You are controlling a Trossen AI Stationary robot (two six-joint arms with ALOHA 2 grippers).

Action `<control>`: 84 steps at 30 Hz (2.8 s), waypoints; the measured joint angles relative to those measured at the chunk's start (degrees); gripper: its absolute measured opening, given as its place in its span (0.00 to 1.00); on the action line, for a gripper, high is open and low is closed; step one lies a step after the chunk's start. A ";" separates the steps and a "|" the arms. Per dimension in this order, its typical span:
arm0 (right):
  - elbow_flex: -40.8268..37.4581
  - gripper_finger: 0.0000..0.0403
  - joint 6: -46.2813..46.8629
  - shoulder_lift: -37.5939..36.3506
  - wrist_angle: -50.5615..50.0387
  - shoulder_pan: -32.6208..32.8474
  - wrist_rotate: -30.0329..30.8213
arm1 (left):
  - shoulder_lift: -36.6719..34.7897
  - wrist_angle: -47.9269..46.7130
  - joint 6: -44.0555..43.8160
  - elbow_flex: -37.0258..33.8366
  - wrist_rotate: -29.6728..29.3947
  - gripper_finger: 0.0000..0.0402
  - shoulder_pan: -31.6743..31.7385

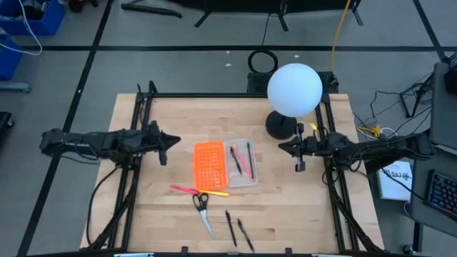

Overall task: Pick & place school supplies into a supply box
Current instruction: Put the pink pen into the supply box

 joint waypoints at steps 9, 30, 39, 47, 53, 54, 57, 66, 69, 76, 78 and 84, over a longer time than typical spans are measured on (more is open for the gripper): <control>-0.07 0.00 -1.90 -0.05 0.54 0.00 -0.02 | 27.17 -37.47 -25.93 19.97 1.32 0.09 -8.56; -0.16 0.00 1.45 -0.23 2.30 0.02 -0.15 | 60.28 -39.89 -23.36 30.81 12.39 0.36 -27.41; -0.15 0.00 1.29 -0.20 2.14 0.02 -0.13 | 62.61 -30.47 -12.19 31.44 11.89 0.51 -28.95; -0.15 0.00 0.75 -0.21 2.14 0.02 -0.09 | 65.69 -29.53 -7.14 31.44 12.28 0.46 -27.69; -0.15 0.00 0.67 -0.20 2.14 0.02 -0.04 | 69.60 -29.48 -6.66 31.42 13.49 0.43 -27.29; -0.15 0.00 0.67 -0.21 2.15 0.02 -0.04 | 70.33 -29.45 -6.67 31.42 13.54 0.43 -27.33; -0.15 0.00 0.67 -0.20 2.15 0.02 -0.04 | 71.65 -29.18 -6.75 31.63 13.59 0.43 -27.14; -0.15 0.00 0.73 -0.20 2.16 0.02 -0.02 | 72.98 -28.92 -10.32 31.63 15.83 0.38 -25.50; -0.15 0.00 0.85 -0.20 2.16 0.02 -0.02 | 73.03 -28.65 -10.66 31.60 17.29 0.28 -25.22; -0.15 0.00 0.75 -0.22 2.16 0.02 -0.02 | 73.06 -26.52 -11.25 31.47 20.02 0.06 -25.12; -0.15 0.00 0.69 -0.21 2.16 0.02 -0.02 | 73.06 -26.40 -13.27 31.43 20.68 0.06 -25.10; -0.15 0.00 0.67 -0.21 2.14 0.02 -0.02 | 71.87 -26.17 -21.58 31.37 20.36 0.09 -25.12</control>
